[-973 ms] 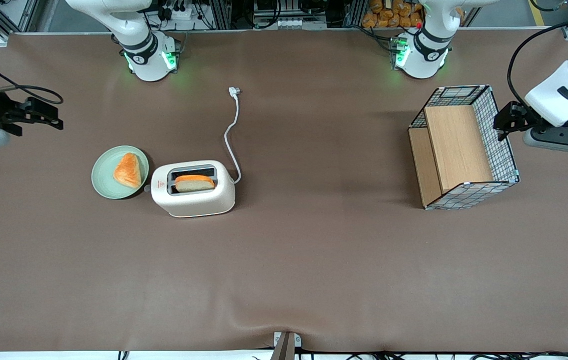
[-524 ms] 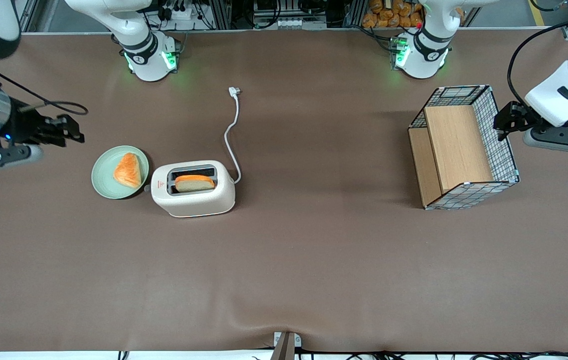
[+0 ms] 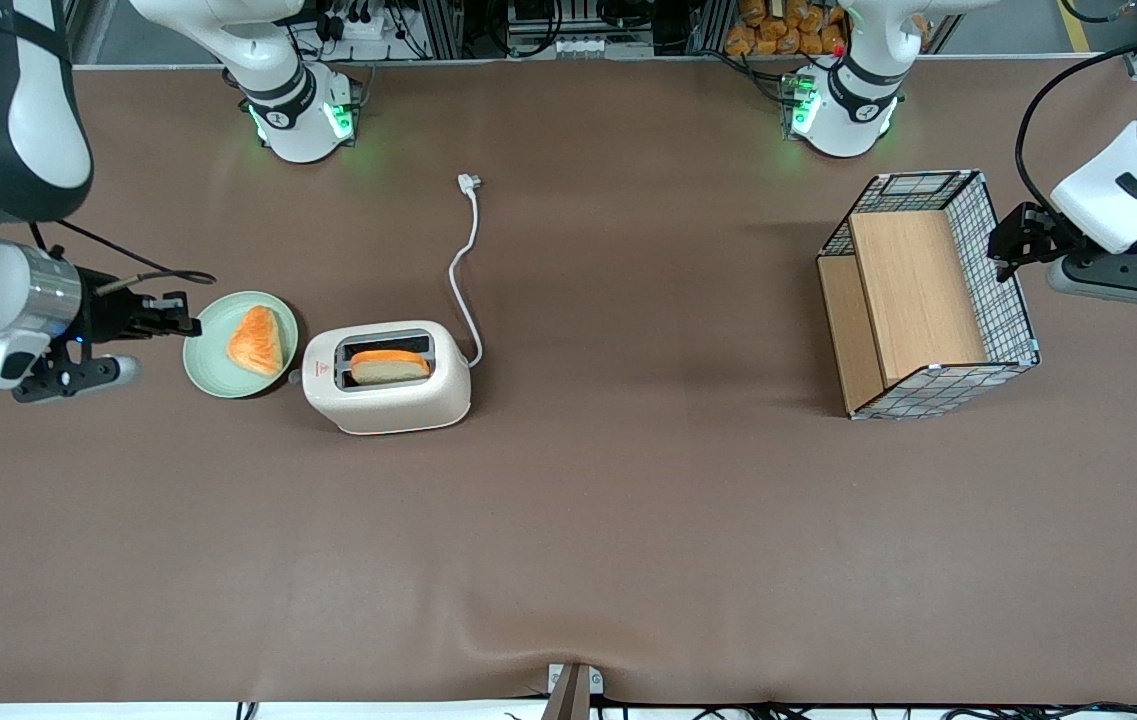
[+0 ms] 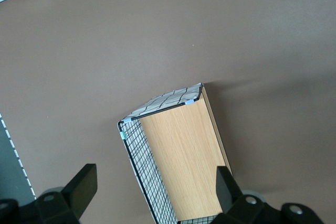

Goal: Press toaster button with right arm
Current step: 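Move the right gripper toward the toaster's side lever, passing over the plate, then align the right gripper fingertips on top of the toaster's dark lever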

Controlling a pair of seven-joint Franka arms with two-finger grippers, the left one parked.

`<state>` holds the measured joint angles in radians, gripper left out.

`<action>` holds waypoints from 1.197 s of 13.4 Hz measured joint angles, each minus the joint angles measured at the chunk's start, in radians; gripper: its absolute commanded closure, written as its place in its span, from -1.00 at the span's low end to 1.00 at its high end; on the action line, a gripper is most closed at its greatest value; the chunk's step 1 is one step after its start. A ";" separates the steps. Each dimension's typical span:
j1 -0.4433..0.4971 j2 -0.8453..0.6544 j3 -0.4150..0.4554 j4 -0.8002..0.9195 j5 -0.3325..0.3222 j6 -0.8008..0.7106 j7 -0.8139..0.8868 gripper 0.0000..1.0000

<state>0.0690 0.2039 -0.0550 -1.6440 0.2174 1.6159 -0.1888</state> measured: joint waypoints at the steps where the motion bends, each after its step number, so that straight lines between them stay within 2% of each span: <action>1: 0.000 0.013 0.000 -0.001 0.011 0.005 -0.001 1.00; 8: -0.001 0.112 -0.001 -0.006 0.046 0.066 -0.065 1.00; 13: -0.040 0.163 -0.007 -0.023 0.154 0.089 -0.197 1.00; 16: -0.058 0.189 -0.008 -0.037 0.199 0.110 -0.219 1.00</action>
<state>0.0111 0.3932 -0.0627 -1.6807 0.4166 1.7262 -0.4080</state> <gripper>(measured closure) 0.991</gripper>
